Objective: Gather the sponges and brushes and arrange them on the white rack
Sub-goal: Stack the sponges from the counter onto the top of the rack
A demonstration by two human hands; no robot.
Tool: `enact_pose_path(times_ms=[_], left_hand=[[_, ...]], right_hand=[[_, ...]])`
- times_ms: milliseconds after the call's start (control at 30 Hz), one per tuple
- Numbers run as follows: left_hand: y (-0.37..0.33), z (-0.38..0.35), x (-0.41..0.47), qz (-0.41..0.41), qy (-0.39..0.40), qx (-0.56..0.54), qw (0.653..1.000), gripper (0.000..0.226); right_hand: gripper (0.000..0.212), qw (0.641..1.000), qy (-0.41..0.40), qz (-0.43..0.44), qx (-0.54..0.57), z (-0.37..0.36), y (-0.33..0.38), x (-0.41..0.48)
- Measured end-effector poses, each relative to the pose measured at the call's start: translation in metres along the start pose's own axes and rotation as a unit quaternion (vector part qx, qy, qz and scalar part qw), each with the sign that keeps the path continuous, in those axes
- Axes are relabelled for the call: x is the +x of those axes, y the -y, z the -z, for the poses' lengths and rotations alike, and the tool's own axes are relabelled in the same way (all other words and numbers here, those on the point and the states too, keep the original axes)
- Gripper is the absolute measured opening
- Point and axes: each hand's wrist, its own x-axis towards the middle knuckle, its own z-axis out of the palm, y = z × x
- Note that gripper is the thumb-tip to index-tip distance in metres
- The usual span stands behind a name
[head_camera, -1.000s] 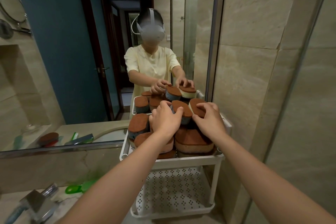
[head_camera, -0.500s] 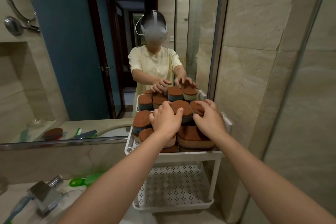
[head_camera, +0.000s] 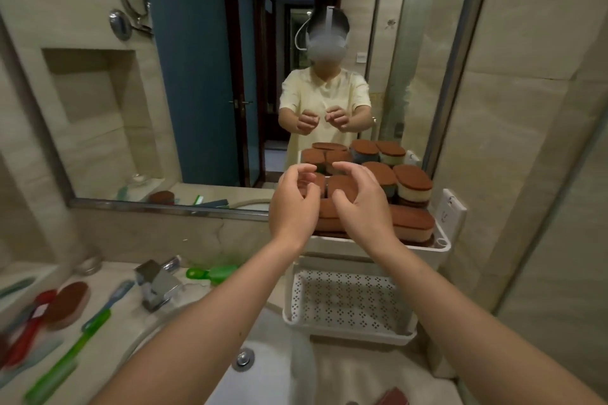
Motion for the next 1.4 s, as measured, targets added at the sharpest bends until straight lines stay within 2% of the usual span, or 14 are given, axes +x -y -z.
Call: enact_pose_path(times_ms=[267,600,733,1033,1133,1400], left_hand=[[0.044,0.089,-0.021,0.038,-0.081,0.025,0.996,0.030],[0.102,0.212,-0.038,0.101,-0.161,0.088,0.978,0.034],[0.125,0.260,-0.042,0.126,-0.181,0.112,0.969,0.037],[0.197,0.349,-0.053,0.188,-0.225,0.123,0.948,0.027],[0.218,0.374,-0.060,0.210,-0.229,0.137,0.941,0.033],[0.269,0.434,-0.069,0.281,-0.227,0.191,0.913,0.028]], right_hand=[[0.044,0.994,0.057,0.050,0.077,-0.082,0.046,-0.025],[0.046,0.966,0.184,0.039,0.179,-0.204,0.100,-0.062],[0.046,0.957,0.222,0.029,0.183,-0.252,0.118,-0.077],[0.041,0.938,0.306,-0.007,0.161,-0.353,0.137,-0.115],[0.040,0.931,0.332,-0.019,0.150,-0.384,0.140,-0.128],[0.039,0.903,0.407,-0.028,0.135,-0.463,0.152,-0.151]])
